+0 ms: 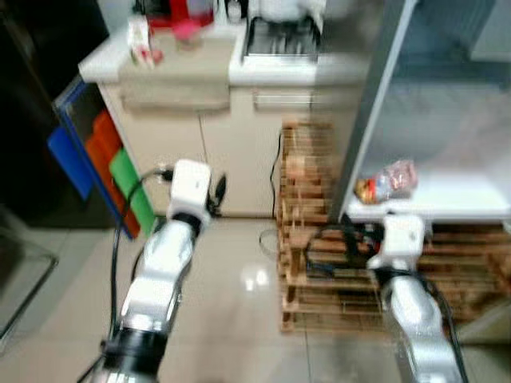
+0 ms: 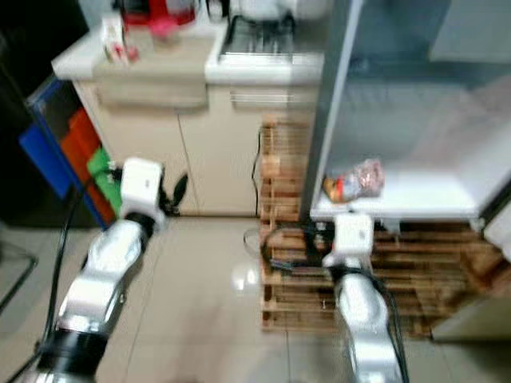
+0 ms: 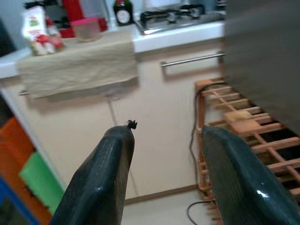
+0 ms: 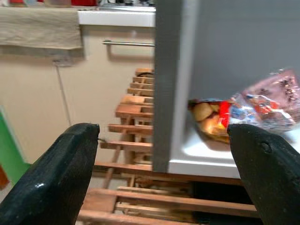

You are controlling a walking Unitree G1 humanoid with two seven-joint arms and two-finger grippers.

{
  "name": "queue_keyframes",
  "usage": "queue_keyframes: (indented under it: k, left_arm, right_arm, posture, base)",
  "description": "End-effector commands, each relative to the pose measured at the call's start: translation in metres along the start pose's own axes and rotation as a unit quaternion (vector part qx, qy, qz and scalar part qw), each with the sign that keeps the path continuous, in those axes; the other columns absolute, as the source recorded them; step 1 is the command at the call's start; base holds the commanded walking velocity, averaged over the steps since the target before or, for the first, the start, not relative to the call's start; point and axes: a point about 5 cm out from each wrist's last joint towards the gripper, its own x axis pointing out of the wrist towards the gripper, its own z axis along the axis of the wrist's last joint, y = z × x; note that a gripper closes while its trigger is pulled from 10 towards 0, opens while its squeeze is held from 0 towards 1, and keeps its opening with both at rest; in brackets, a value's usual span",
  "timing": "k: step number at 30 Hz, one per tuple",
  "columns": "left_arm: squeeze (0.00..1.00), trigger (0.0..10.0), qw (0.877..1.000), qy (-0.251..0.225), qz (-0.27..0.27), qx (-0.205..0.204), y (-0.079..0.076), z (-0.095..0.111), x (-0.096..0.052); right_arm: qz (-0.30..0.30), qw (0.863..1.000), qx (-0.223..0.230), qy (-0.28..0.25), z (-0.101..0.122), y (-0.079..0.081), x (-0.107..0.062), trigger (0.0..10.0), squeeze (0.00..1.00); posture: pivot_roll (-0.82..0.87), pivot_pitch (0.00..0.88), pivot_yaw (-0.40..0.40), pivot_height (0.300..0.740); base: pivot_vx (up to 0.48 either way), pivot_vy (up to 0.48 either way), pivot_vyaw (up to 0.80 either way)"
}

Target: Restocking fridge

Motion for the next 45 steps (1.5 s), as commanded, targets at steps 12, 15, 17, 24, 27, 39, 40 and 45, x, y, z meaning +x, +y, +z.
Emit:
queue_keyframes:
  k: [12, 15, 17, 24, 27, 39, 40, 45]
  left_arm:
    - [0.0, 10.0, 0.981, 0.098, 0.056, -0.159, 0.015, -0.054, -0.033]
    - [0.0, 10.0, 0.975, 0.141, 0.084, -0.149, 0.026, -0.082, -0.052]
    - [0.0, 10.0, 0.987, 0.131, 0.052, -0.083, 0.026, -0.084, -0.063]
    - [0.0, 10.0, 0.997, 0.073, 0.003, -0.014, 0.014, -0.06, -0.052]
    - [0.0, 10.0, 0.998, 0.055, -0.002, -0.042, 0.005, -0.054, -0.047]
    - [0.0, 10.0, 0.996, 0.046, 0.044, -0.062, 0.012, -0.046, -0.042]
    - [0.0, 10.0, 0.996, 0.047, 0.045, -0.062, 0.013, -0.046, -0.042]
    - [0.0, 10.0, 0.996, 0.05, 0.049, -0.051, 0.012, -0.046, -0.041]
  right_arm:
    - [-0.022, 1.0, -0.011, -0.012, 0.004, -0.011, -0.007, 10.0, 0.0]
    - [-0.024, 1.0, -0.01, -0.012, 0.004, -0.011, -0.008, 10.0, 0.0]
    - [-0.02, 1.0, -0.014, -0.01, 0.004, -0.013, -0.008, 10.0, 0.0]
    - [-0.007, 1.0, -0.021, 0.001, 0.0, -0.017, -0.006, 10.0, 0.0]
    - [0.001, 1.0, -0.023, -0.002, 0.003, -0.016, -0.002, 10.0, 0.0]
    - [0.009, 1.0, -0.018, -0.001, 0.002, -0.011, 0.0, 10.0, 0.0]
    - [0.01, 1.0, -0.017, -0.001, 0.002, -0.01, 0.0, 10.0, 0.0]
    - [0.013, 1.0, -0.013, -0.002, 0.002, -0.007, 0.001, 10.0, 0.0]
  posture:
    - [-0.06, 0.0, 0.074, 0.74]
    - [-0.06, 0.0, 0.07, 0.74]
    - [-0.06, 0.0, 0.06, 0.74]
    - [-0.05, 0.0, 0.021, 0.74]
    - [-0.05, 0.0, 0.013, 0.74]
    - [-0.05, 0.0, 0.022, 0.74]
    - [-0.05, 0.0, 0.022, 0.74]
    - [-0.05, 0.0, 0.026, 0.74]
  base:
    - [0.0, 0.0, -0.8]
    - [0.0, 0.0, -0.39]
    - [0.0, 0.0, 0.0]
    - [0.0, 0.0, 0.0]
    - [0.0, -0.14, 0.0]
    - [0.322, -0.348, 0.0]
    - [0.375, -0.292, 0.0]
    - [0.417, -0.105, 0.0]
